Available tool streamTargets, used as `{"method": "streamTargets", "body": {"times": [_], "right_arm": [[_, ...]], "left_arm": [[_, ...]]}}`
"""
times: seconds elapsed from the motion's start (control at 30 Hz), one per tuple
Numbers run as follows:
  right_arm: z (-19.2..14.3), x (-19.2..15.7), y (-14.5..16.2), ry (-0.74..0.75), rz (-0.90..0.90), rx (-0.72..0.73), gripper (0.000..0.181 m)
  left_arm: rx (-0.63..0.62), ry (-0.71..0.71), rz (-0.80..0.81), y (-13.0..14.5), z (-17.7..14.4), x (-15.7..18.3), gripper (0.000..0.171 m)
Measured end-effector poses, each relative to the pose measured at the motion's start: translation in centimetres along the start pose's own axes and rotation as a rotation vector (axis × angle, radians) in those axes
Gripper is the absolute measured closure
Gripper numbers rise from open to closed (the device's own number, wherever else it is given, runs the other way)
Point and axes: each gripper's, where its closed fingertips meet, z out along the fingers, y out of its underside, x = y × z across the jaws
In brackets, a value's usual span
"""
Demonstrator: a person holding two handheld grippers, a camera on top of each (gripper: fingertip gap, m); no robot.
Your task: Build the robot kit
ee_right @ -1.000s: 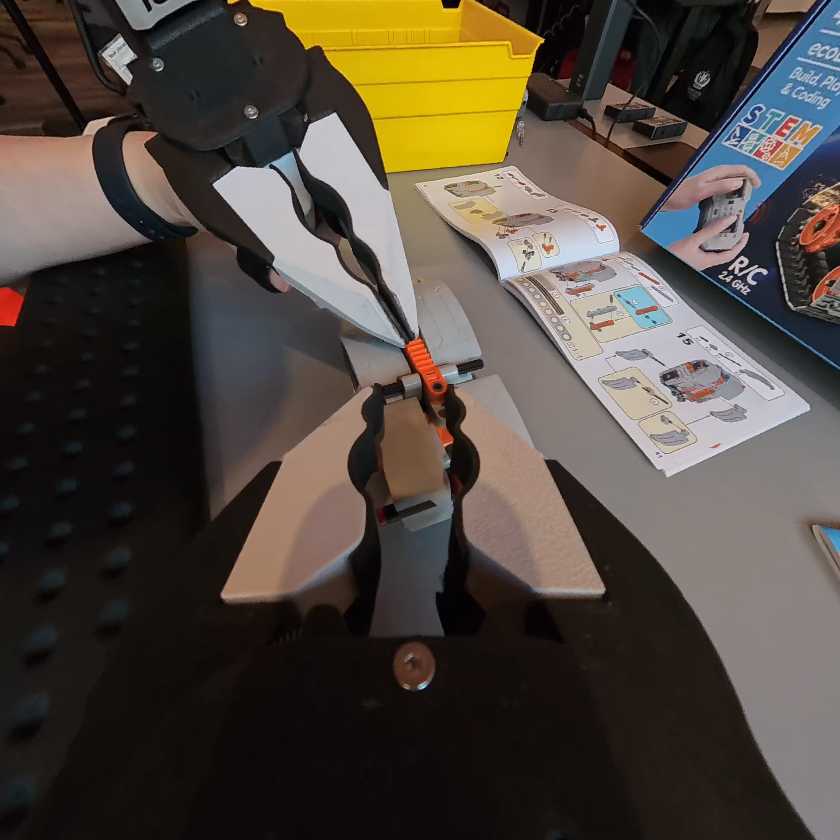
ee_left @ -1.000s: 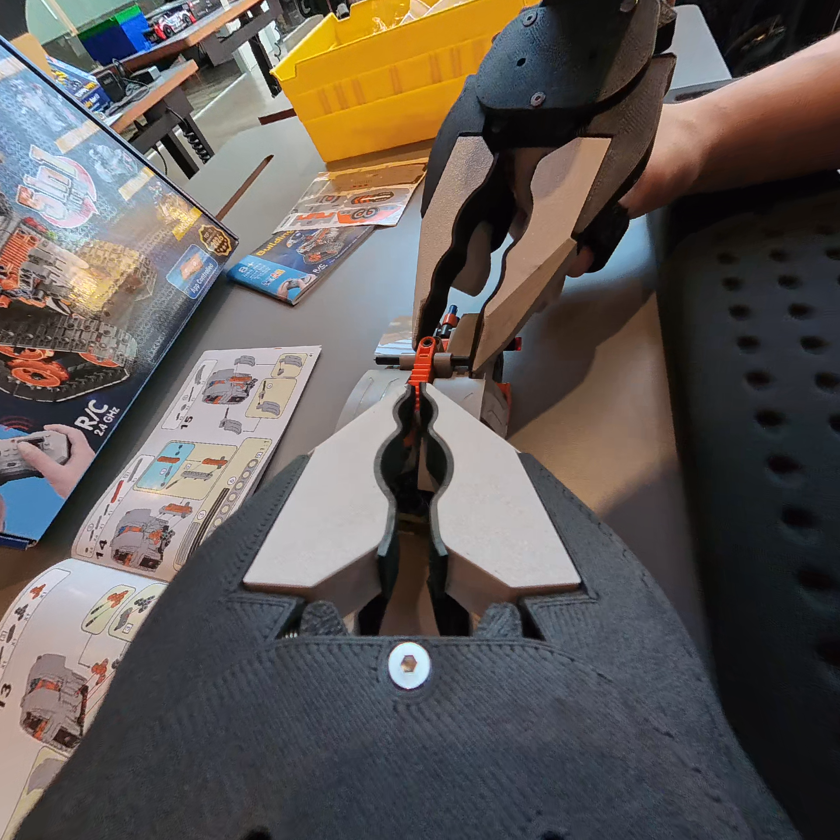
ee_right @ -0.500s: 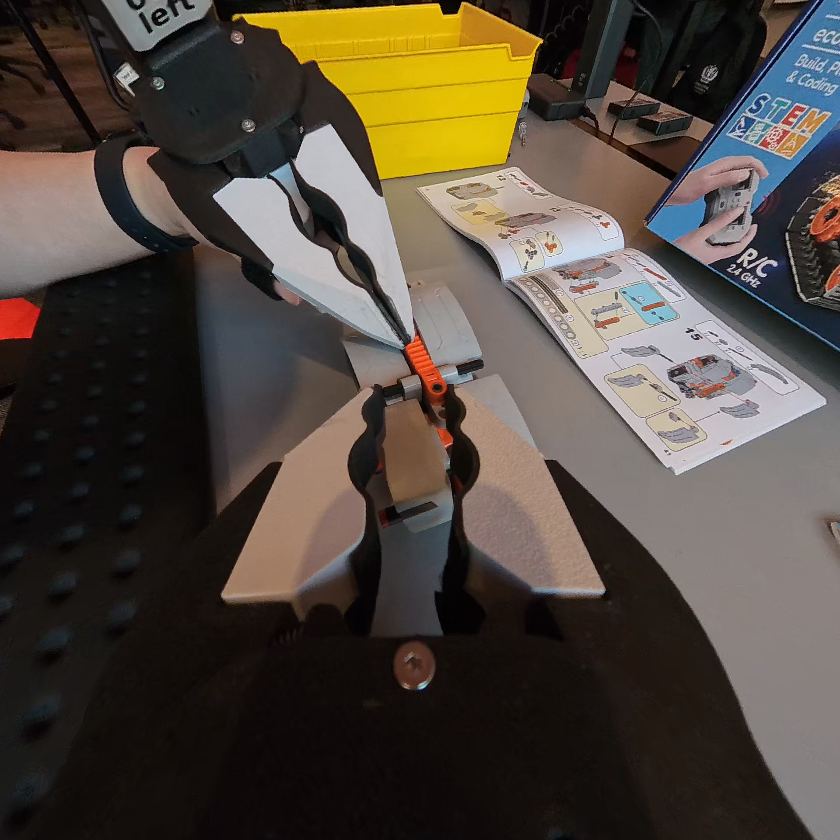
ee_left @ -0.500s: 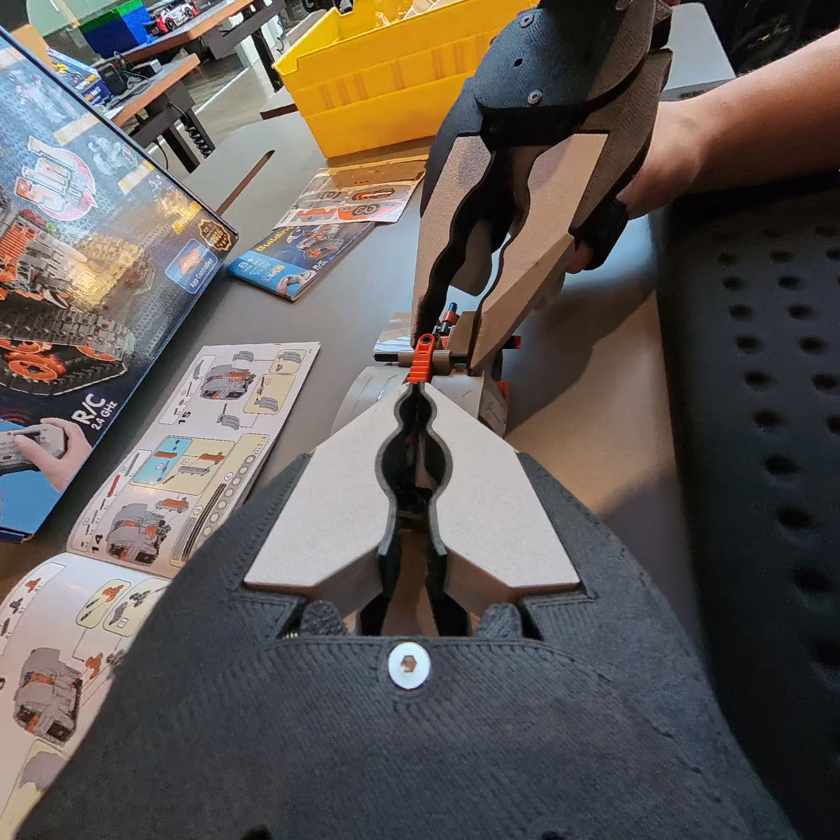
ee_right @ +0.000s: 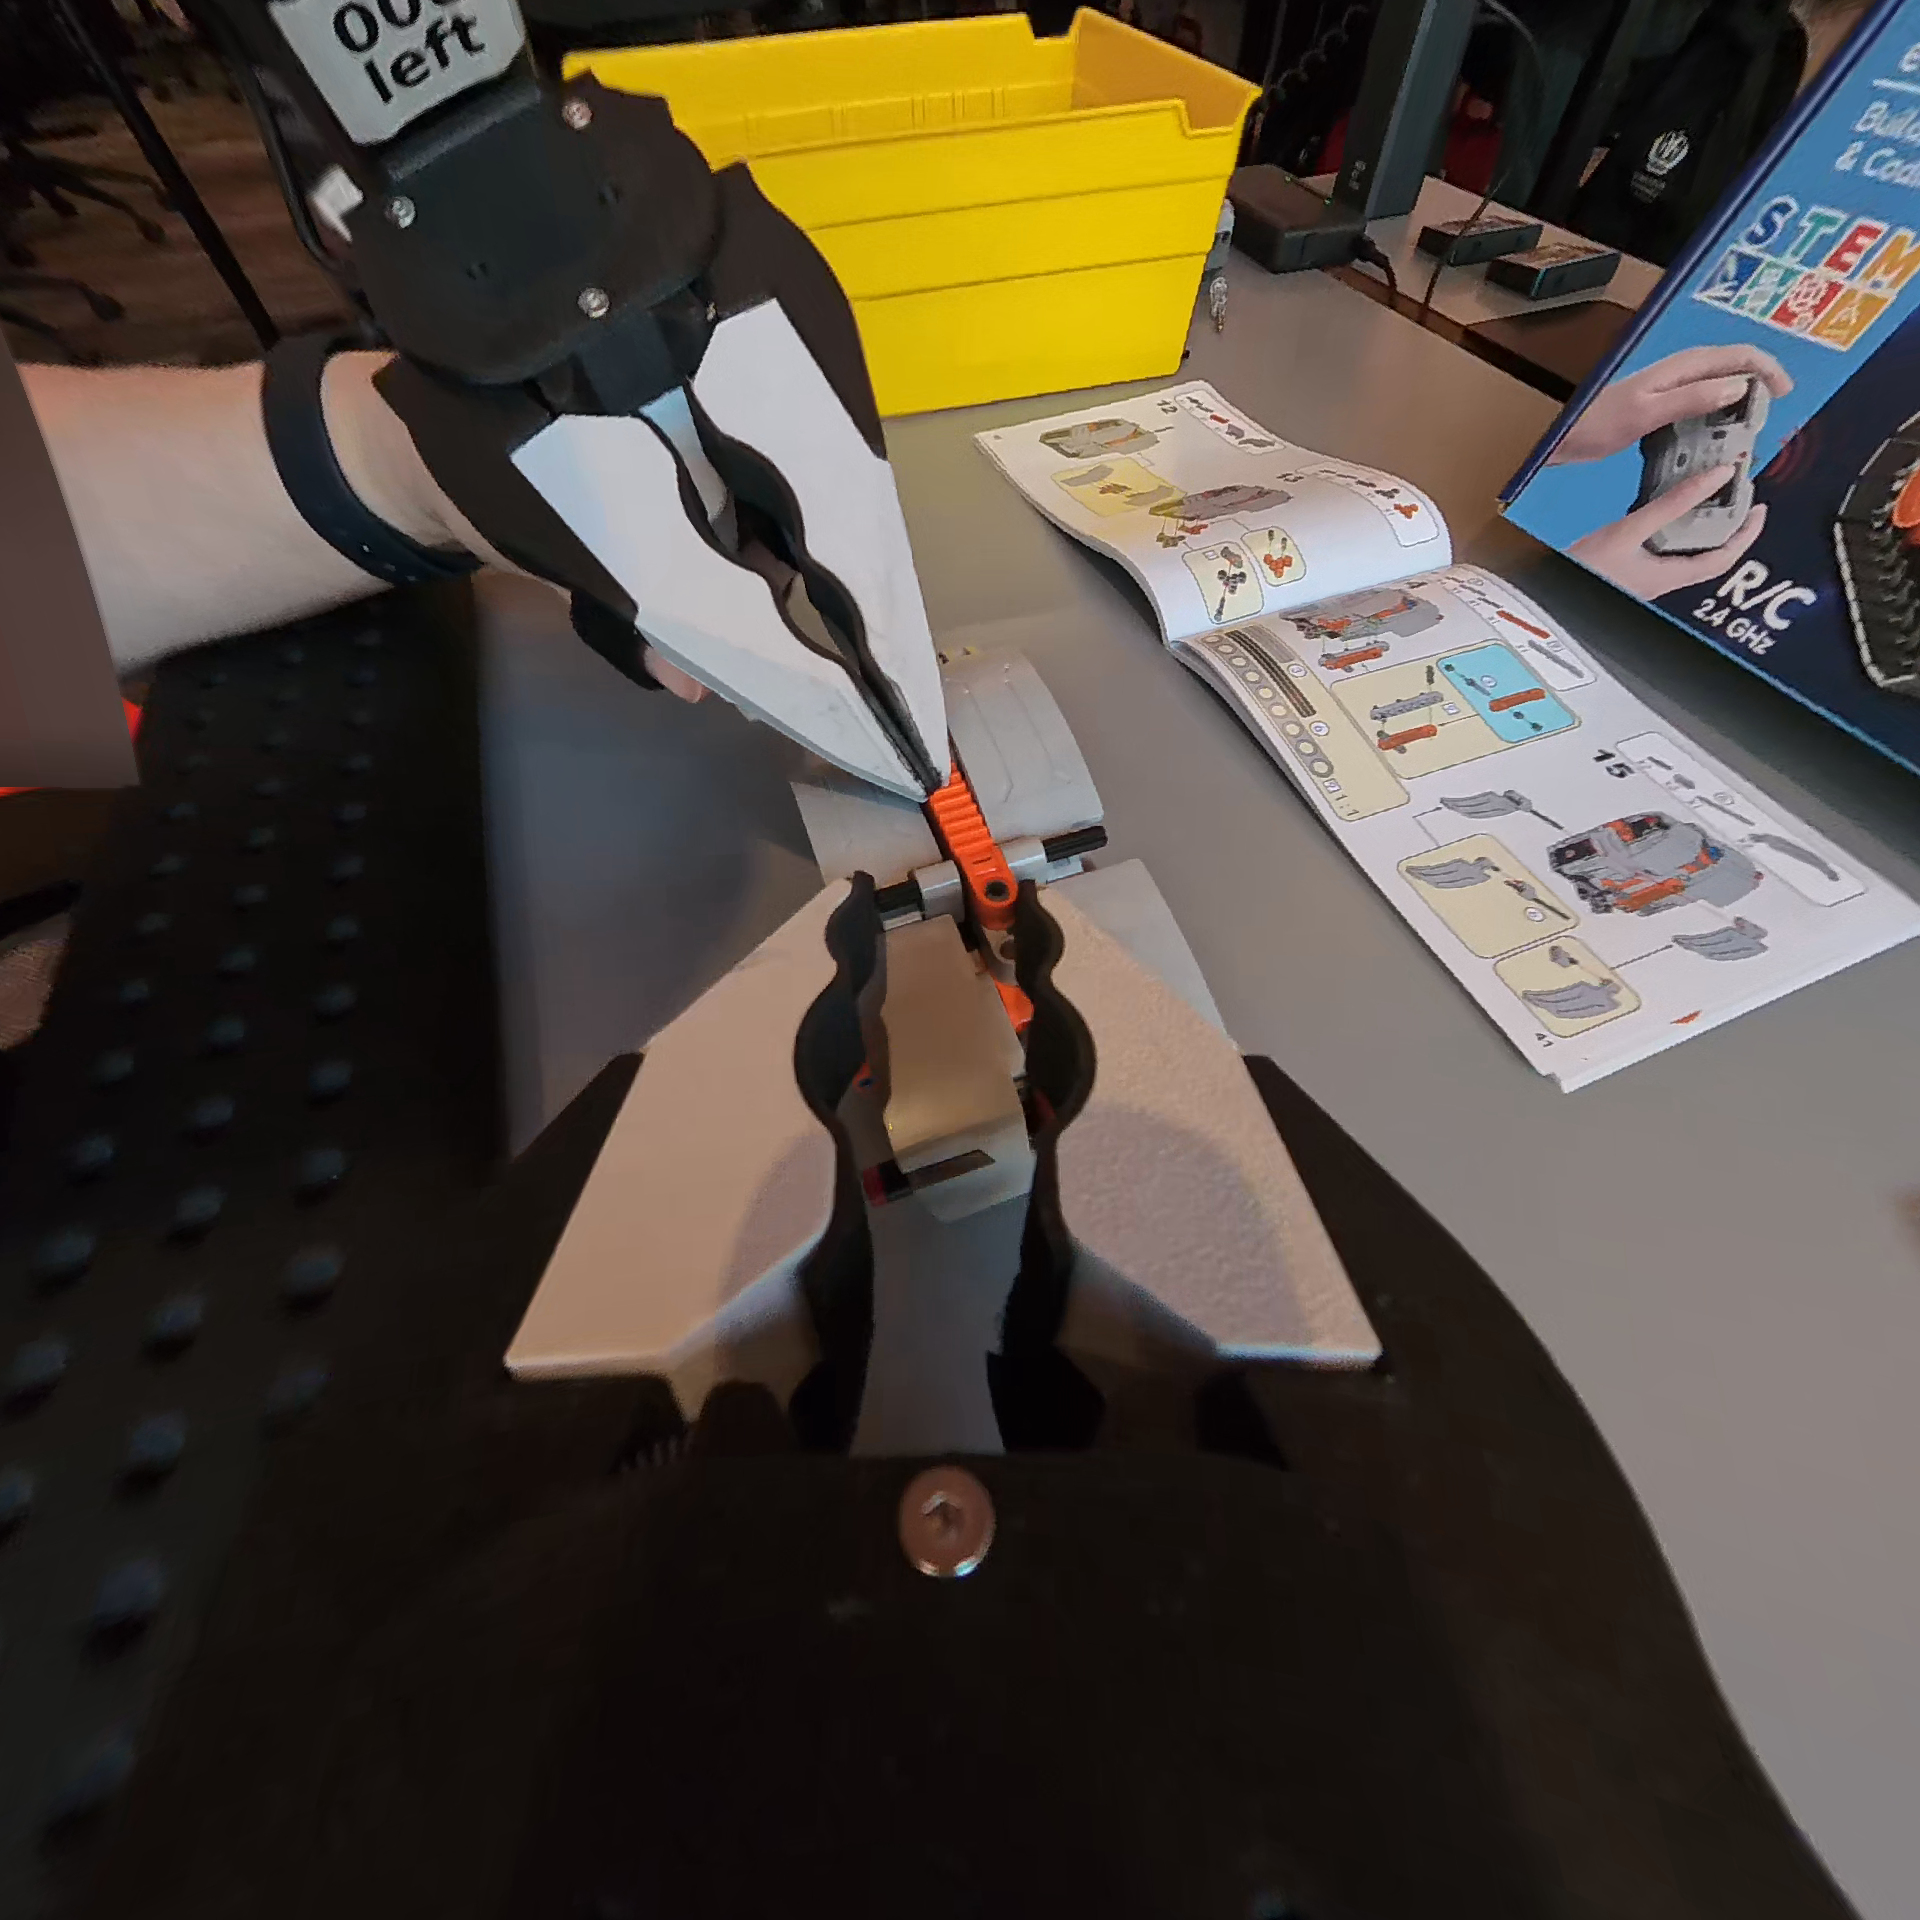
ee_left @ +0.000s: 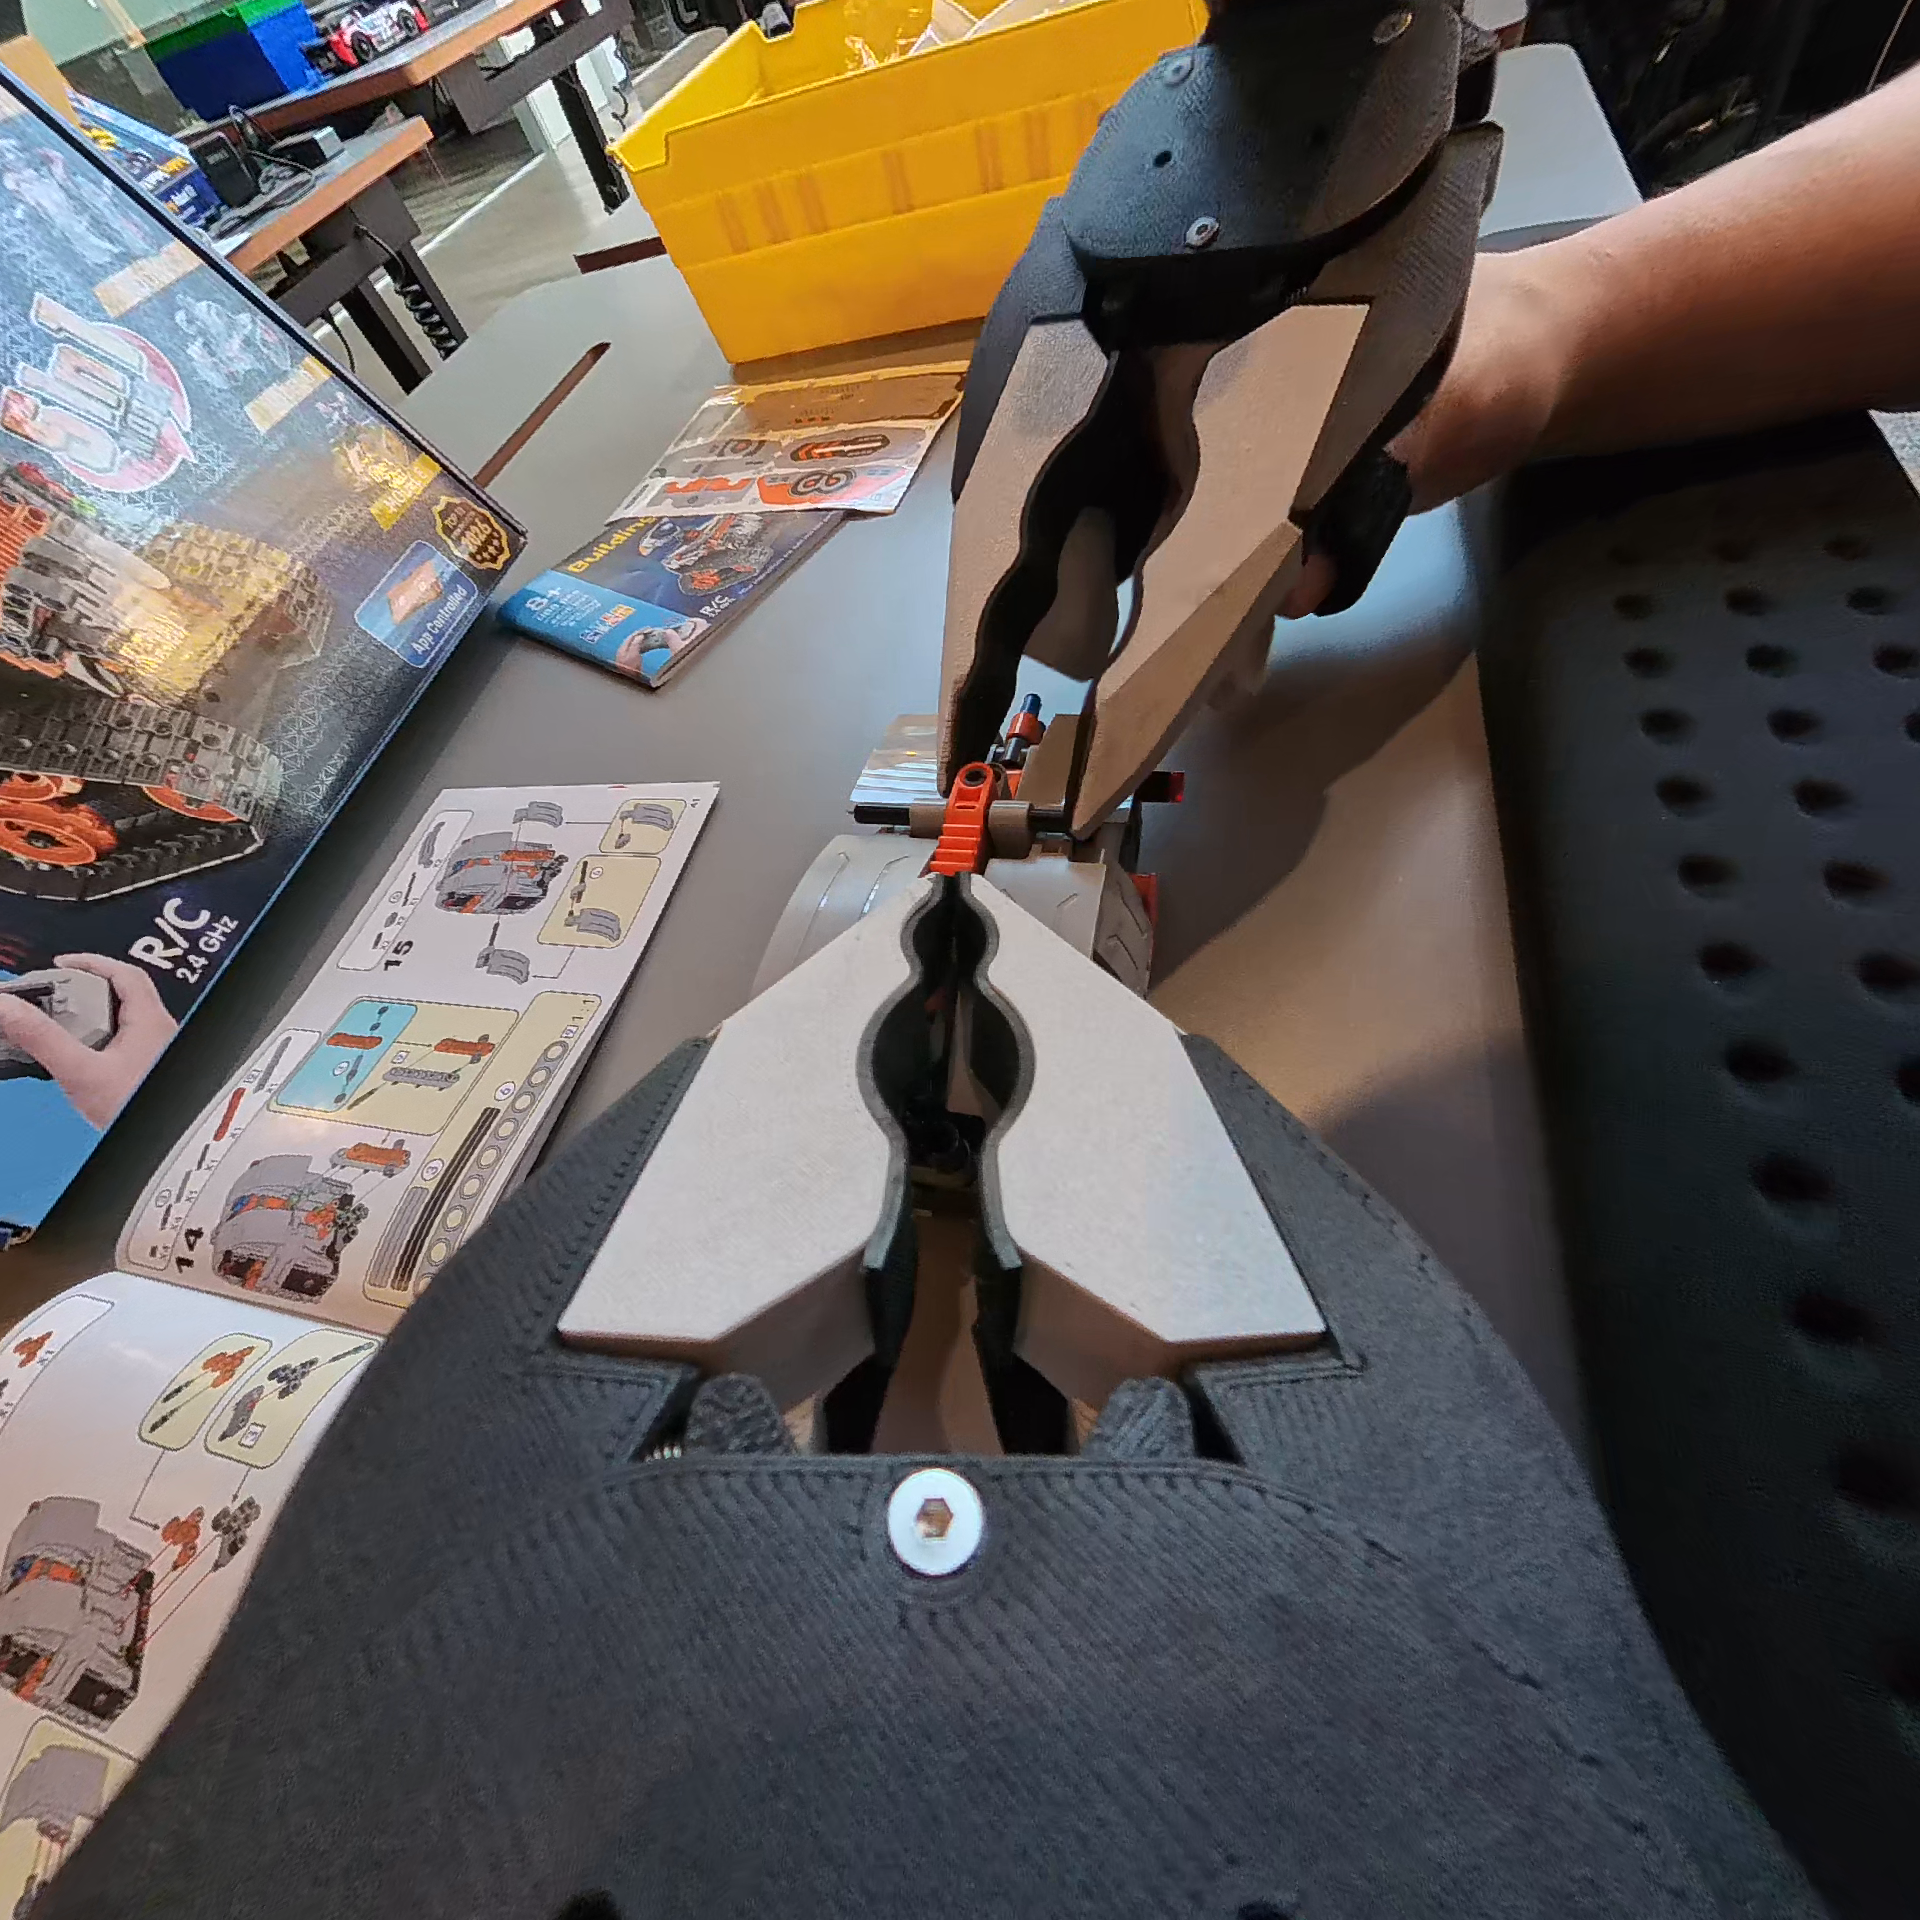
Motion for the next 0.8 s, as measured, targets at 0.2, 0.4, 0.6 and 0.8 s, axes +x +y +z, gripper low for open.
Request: {"method": "streamTargets", "body": {"times": [0.2,0.4,0.6,0.8], "right_arm": [[-0.02,-0.02,0.05,0.022,-0.052,-0.014,0.157],[-0.02,0.01,0.06,0.023,-0.03,-0.008,0.158],[-0.02,0.05,0.05,0.028,-0.034,-0.008,0.158],[-0.01,0.08,0.06,0.037,-0.038,-0.011,0.159]], "left_arm": [[0.01,0.007,-0.01,0.01,0.02,0.0,0.171],[0.018,0.005,-0.011,0.02,0.02,-0.02,0.171],[0.014,-0.004,-0.001,0.02,0.03,-0.03,0.171],[0.01,-0.009,0.006,0.03,0.04,-0.03,0.171]]}}
